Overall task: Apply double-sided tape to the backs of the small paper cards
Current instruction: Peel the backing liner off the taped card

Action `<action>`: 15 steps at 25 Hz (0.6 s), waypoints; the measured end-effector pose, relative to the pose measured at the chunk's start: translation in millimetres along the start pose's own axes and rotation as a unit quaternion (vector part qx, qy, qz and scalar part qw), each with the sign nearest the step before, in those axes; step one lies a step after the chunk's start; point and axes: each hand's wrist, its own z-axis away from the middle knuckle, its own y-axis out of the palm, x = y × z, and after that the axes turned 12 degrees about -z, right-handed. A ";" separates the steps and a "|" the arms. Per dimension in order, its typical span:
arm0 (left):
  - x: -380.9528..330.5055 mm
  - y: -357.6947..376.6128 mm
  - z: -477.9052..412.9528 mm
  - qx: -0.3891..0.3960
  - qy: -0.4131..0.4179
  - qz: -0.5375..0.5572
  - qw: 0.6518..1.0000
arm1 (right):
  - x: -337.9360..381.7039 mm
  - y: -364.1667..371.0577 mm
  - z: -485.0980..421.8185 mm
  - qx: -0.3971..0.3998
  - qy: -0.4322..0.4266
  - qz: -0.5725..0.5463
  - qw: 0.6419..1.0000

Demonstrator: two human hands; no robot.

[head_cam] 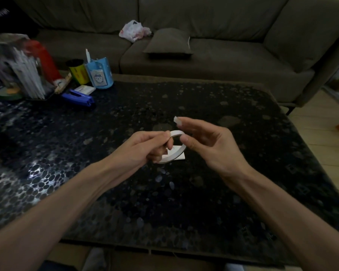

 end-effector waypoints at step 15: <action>-11.5 17.0 6.1 -0.052 -0.095 0.234 0.966 | -7.3 11.0 0.1 -0.098 0.064 -0.110 0.987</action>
